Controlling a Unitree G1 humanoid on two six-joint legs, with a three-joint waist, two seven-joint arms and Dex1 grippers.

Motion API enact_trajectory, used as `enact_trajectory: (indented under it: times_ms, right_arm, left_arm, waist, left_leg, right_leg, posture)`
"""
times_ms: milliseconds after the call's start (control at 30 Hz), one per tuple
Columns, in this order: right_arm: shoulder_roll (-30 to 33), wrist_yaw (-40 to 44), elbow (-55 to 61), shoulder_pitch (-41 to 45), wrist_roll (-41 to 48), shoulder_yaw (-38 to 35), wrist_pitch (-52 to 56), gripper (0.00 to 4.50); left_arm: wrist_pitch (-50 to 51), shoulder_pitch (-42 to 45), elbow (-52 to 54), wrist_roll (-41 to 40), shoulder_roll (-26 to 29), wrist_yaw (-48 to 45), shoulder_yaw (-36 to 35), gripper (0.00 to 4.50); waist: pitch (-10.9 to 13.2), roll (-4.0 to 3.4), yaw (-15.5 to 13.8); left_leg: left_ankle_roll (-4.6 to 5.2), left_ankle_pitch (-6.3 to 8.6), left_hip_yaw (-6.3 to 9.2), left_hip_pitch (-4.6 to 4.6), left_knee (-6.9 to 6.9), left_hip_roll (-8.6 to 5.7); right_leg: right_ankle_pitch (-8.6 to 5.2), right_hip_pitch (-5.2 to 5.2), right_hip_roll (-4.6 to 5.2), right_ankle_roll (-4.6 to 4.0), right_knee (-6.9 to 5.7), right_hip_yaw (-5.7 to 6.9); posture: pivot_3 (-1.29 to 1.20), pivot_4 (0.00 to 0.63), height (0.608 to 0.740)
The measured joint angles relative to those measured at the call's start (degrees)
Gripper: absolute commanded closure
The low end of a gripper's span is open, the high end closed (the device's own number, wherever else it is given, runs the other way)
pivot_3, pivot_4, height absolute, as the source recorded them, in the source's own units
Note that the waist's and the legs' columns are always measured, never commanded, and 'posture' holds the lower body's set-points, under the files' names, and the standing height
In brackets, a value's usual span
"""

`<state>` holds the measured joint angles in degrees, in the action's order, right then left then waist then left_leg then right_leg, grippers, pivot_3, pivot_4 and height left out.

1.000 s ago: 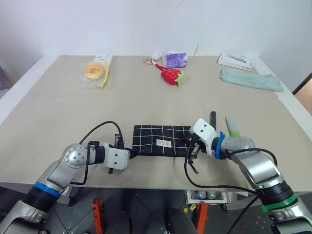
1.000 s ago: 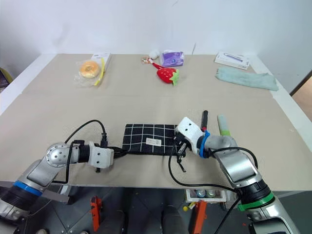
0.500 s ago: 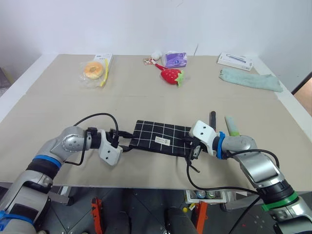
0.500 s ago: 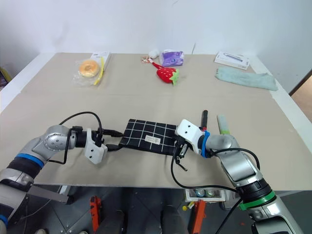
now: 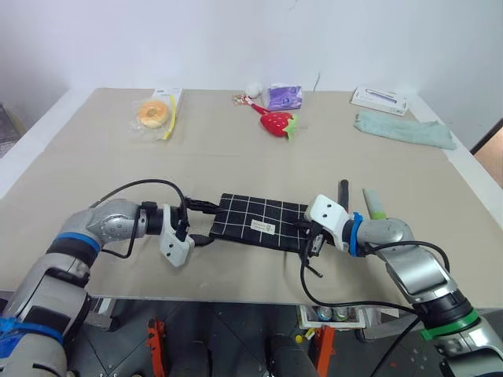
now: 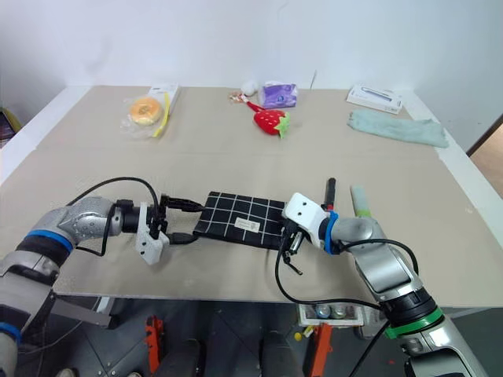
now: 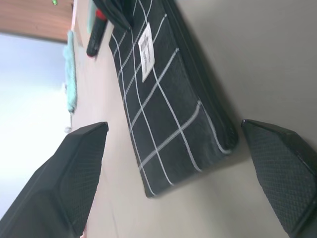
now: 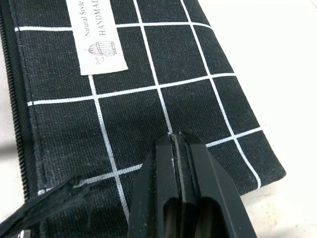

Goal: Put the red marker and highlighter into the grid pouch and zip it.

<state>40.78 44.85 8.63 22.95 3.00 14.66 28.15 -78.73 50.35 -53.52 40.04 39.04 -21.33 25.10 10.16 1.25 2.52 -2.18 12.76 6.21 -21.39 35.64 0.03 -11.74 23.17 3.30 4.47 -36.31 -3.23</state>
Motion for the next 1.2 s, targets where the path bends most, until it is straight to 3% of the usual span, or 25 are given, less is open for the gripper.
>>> enact_trajectory:
  times_ms: [233,500,600,833,1200]
  right_arm:
    - [-0.6,0.0,0.0,0.0,-1.1,-0.1,0.2,4.5]
    - [-0.9,0.0,0.1,-0.1,-1.2,-0.2,0.4,4.5]
    - [-1.1,0.0,0.1,-0.1,-1.2,-0.3,0.4,4.5]
    - [-1.1,0.5,0.3,0.0,-1.2,-0.3,0.3,4.5]
    - [-1.4,1.1,0.2,0.2,-1.5,-0.3,-0.6,4.5]
  left_arm:
    - [2.4,8.5,-4.6,19.9,-0.5,27.4,10.5,0.03]
    - [6.7,12.8,-9.8,27.6,-2.1,45.1,19.5,0.03]
    - [7.4,13.2,-11.3,28.4,-2.5,47.3,21.5,1.21]
    - [7.1,13.9,-12.7,28.5,-2.4,48.5,24.0,4.48]
    - [3.7,13.7,-12.3,25.4,-1.2,45.6,23.5,4.48]
  waist:
    - [0.0,0.03,-0.1]
    - [0.0,0.04,-0.1]
    - [0.0,0.04,-0.1]
    - [0.0,0.09,-0.1]
    - [0.0,0.12,0.2]
  left_leg:
    - [-0.07,-0.1,0.0,0.02,0.1,-0.06]
    - [-0.1,-0.15,0.0,0.02,0.09,-0.05]
    - [-0.11,-0.16,0.0,0.02,0.08,-0.05]
    - [-0.12,-0.15,0.0,-0.04,0.01,-0.06]
    - [-0.15,-0.14,-0.03,-0.11,-0.1,-0.04]
  right_leg:
    - [0.09,-0.14,0.07,0.16,0.01,-0.02]
    - [0.12,-0.15,0.08,0.21,0.0,0.0]
    - [0.12,-0.13,0.08,0.21,0.01,-0.01]
    - [0.12,-0.06,0.09,0.21,0.01,0.0]
    - [0.1,0.09,0.08,0.2,0.04,-0.01]
  posture:
    - [0.0,0.15,0.74]
    - [0.0,0.15,0.74]
    - [0.0,0.15,0.74]
    - [0.0,0.15,0.74]
    - [0.0,0.15,0.74]
